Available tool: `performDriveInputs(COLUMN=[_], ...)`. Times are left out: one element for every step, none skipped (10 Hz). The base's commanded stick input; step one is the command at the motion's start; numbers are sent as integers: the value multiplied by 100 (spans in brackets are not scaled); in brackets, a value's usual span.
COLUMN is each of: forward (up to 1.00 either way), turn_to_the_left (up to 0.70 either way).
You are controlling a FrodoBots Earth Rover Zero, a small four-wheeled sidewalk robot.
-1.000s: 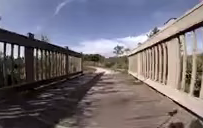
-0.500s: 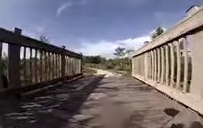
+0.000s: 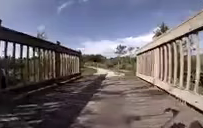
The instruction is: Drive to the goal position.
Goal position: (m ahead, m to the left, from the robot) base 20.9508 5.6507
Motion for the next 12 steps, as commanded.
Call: performDriveInputs(forward=[85, 85, 85, 85, 85, 85, 85, 85, 85, 85, 85, 85], turn_to_the_left=[0, 0, 0, 0, 0, 0, 0, 0, 0, 0, 0, 0])
